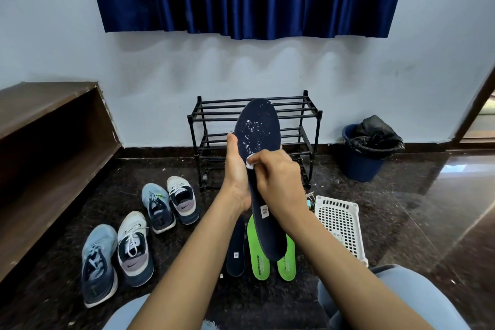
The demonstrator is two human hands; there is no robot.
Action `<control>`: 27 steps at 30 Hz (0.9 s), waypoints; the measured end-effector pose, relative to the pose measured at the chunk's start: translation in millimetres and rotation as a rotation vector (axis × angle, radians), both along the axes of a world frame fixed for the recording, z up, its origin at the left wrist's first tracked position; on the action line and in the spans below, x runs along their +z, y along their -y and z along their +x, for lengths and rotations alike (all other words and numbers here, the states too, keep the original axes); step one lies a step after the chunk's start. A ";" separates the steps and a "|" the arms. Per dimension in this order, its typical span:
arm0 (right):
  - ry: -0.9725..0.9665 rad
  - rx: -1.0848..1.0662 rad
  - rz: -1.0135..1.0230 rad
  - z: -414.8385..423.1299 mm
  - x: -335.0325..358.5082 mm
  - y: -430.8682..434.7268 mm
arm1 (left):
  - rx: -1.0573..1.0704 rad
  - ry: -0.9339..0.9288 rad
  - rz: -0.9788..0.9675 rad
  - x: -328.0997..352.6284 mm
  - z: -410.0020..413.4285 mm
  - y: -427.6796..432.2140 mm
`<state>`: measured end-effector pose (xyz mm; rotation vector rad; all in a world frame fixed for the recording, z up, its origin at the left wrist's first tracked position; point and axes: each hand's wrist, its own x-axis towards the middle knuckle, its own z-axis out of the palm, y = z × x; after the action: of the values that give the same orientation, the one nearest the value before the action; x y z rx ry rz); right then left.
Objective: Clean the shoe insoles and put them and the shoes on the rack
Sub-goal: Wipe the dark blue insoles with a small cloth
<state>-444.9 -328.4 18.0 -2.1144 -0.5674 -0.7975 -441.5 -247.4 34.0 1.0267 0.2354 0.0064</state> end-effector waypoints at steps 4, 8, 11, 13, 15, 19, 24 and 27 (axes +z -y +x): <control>0.011 -0.044 0.038 6.0 7.3 4.9 | -0.078 0.001 -0.013 -4.2 -0.5 9.1; -0.001 -0.021 0.029 -3.6 -1.9 -0.5 | -0.040 -0.032 -0.002 -1.3 1.2 0.2; -0.010 0.005 0.022 -8.7 -6.1 -3.9 | -0.001 -0.022 -0.002 -1.0 3.4 -3.4; -0.015 0.007 0.007 -4.8 -3.3 -2.8 | 0.017 -0.008 -0.022 -0.7 2.3 -1.8; -0.013 -0.003 0.008 0.3 1.7 -0.5 | 0.009 -0.003 -0.022 0.3 -1.0 2.6; -0.010 -0.032 0.025 5.1 6.3 3.4 | -0.067 -0.011 -0.037 -1.4 -1.4 9.4; -0.012 -0.007 0.039 -5.0 -2.9 -1.7 | -0.011 -0.032 -0.010 1.1 1.0 0.3; -0.027 0.014 0.037 -8.0 -5.4 -4.5 | 0.022 -0.031 -0.009 0.8 2.3 -2.3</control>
<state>-452.9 -324.0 12.7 -2.0821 -0.5483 -0.7644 -439.2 -245.1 34.8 1.0162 0.2747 0.0094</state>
